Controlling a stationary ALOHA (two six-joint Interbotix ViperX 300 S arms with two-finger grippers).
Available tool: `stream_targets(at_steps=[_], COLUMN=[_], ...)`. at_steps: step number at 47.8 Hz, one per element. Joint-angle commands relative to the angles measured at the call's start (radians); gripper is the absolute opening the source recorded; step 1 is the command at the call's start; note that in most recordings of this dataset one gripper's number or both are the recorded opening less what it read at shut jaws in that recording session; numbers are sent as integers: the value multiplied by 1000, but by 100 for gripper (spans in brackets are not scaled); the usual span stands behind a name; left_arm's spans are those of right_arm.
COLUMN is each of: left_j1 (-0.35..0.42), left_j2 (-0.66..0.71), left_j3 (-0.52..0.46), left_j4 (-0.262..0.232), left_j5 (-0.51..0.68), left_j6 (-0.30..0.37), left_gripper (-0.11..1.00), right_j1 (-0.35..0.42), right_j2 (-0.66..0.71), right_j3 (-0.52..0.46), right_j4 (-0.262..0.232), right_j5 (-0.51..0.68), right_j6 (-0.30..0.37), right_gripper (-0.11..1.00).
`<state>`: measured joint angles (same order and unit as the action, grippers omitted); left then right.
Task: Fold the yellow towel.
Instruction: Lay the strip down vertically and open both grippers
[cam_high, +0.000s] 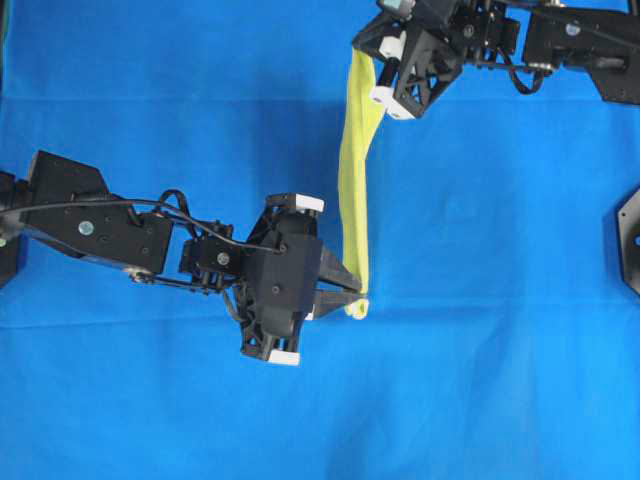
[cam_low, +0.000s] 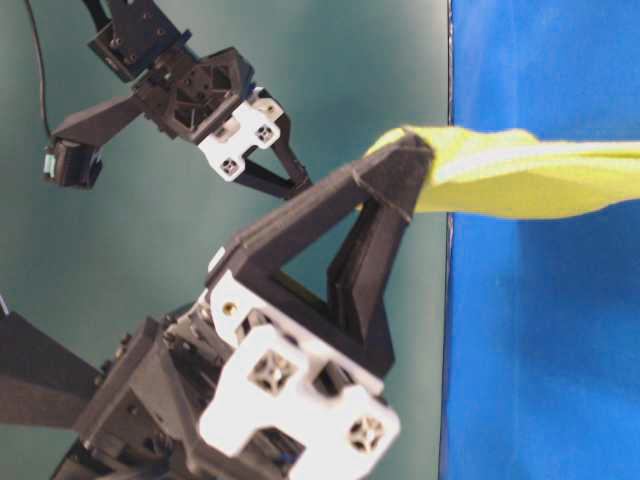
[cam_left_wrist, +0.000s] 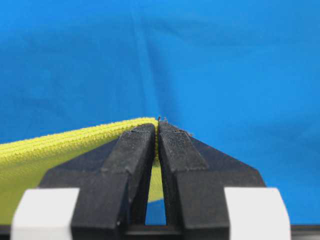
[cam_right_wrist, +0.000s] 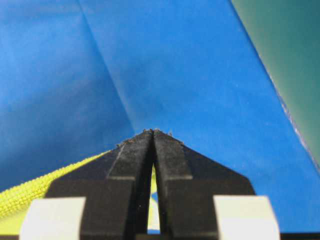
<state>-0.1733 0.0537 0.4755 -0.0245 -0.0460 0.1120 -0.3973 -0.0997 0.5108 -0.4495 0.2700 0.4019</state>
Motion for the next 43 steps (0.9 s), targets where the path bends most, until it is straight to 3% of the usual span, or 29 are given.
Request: stream_targets(at_steps=[1, 11, 26, 35, 43], left_j1=[-25, -25, 0, 0, 0], left_j2=[5, 107, 276, 295, 261], left_j3=[-49, -189, -399, -390, -291], left_j4=[0, 0, 0, 0, 0], left_j5=[-38, -74, -75, -75, -77], left_j6=[8, 117, 118, 86, 44], left_gripper=[4, 4, 4, 4, 4], right_j1=[-48, -91, -124, -124, -115], right_j2=[-55, -178, -344, -281, -117], right_j3=[18, 150, 288, 284, 229], right_j4=[-8, -8, -8, -8, -8], right_j5=[-5, -6, 2, -32, -147], right_j6=[-2, 8, -2, -5, -3], right_gripper=[0, 0, 0, 0, 0])
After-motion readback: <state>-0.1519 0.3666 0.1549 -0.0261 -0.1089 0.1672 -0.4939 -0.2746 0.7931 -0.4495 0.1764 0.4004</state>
